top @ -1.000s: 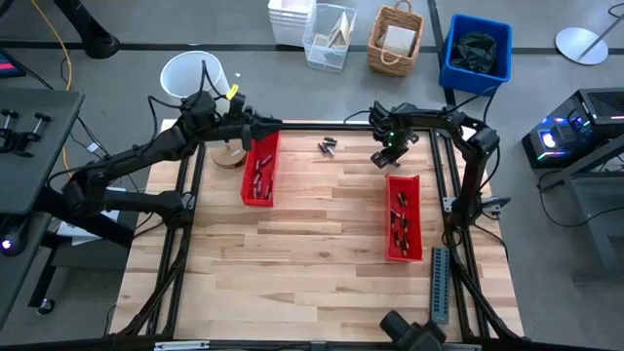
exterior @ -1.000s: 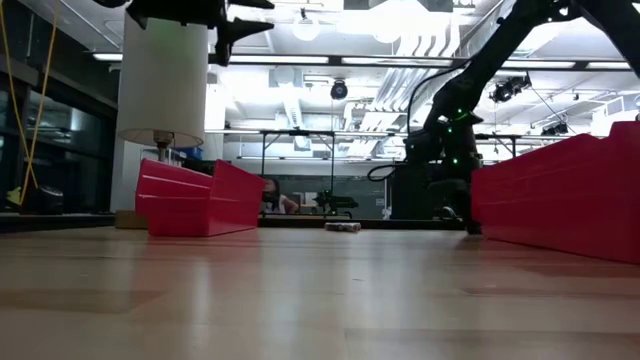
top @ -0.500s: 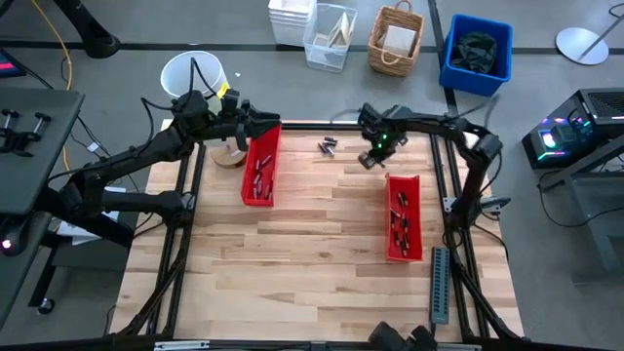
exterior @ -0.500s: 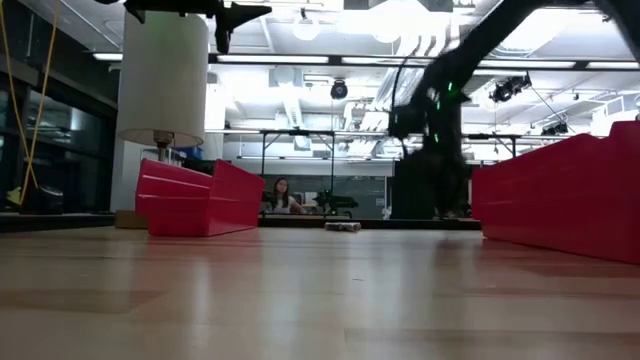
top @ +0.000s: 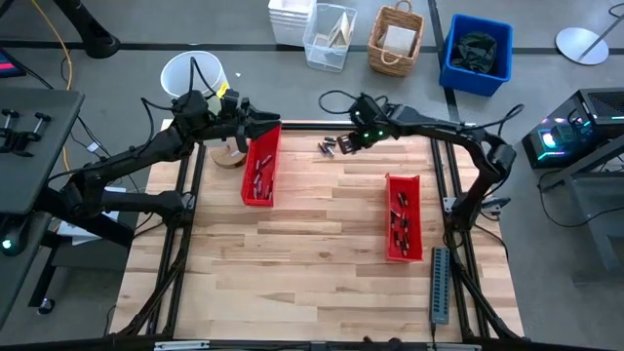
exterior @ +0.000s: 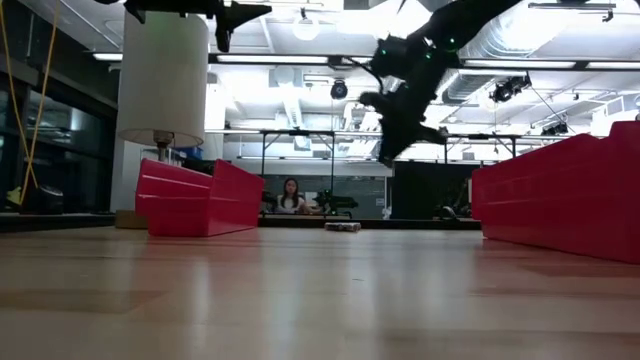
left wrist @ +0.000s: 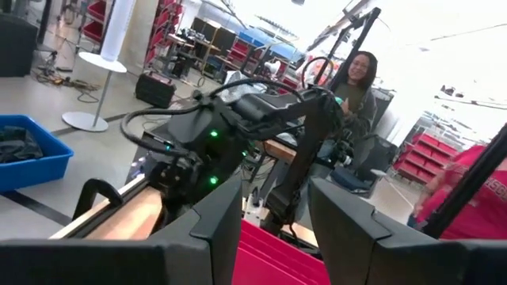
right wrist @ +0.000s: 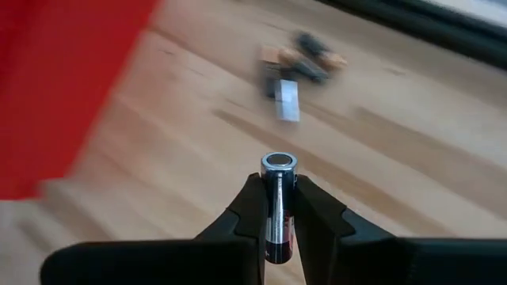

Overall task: Sort batteries
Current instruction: Put the silver battery into the top red bin

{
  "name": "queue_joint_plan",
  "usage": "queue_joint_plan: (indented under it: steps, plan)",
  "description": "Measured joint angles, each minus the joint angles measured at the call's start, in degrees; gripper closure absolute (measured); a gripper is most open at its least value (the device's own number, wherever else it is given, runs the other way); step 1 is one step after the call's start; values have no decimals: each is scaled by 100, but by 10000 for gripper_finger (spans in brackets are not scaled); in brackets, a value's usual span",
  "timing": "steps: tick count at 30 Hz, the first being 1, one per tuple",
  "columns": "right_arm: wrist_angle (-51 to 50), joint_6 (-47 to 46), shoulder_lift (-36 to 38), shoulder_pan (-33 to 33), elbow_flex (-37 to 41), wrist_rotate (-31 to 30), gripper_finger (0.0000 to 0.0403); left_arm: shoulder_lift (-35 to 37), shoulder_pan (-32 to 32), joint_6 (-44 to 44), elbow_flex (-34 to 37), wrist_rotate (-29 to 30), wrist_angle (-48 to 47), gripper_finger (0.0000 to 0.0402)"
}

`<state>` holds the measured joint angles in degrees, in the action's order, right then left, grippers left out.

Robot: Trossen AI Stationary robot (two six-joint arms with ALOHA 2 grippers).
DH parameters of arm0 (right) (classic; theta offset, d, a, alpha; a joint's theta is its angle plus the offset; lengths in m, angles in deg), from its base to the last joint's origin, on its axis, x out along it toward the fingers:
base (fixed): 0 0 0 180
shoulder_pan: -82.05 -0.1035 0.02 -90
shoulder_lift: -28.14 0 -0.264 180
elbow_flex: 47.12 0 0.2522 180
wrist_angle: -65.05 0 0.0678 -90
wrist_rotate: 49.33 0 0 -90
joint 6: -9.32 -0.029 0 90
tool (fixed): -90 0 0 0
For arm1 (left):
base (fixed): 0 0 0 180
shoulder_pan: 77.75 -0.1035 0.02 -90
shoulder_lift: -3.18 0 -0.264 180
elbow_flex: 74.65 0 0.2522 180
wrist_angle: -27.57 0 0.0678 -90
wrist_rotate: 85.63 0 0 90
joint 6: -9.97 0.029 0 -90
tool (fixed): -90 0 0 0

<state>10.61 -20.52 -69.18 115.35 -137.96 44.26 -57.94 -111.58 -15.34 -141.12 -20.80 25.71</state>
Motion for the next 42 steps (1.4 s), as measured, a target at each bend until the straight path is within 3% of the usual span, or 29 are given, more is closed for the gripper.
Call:
queue_joint_plan:
  steps: [6, 11, 21, 29, 35, 42]
  plan:
    - [1413, -801, -2, -573, 14, 268, 368, 0, 0, 6, 0, -363, -2, 266]
    - [3171, -1451, -149, -1109, 14, 368, 368, -2, -2, 5, 0, -436, -2, 266]
    - [6209, -2695, -1460, -1804, -86, 267, 368, -4, -2, 3, 0, -433, 77, 266]
    - [6044, -2332, -2620, -2046, -1432, 270, 354, -4, 0, -12, 0, -431, 182, 266]
    - [3883, -1202, -2948, -2026, -2728, 87, 279, 2, -2, -14, 0, -426, 195, 266]
    - [2750, -225, -2896, -1623, -3066, 462, 219, -4, 0, -307, 2, -348, 583, 266]
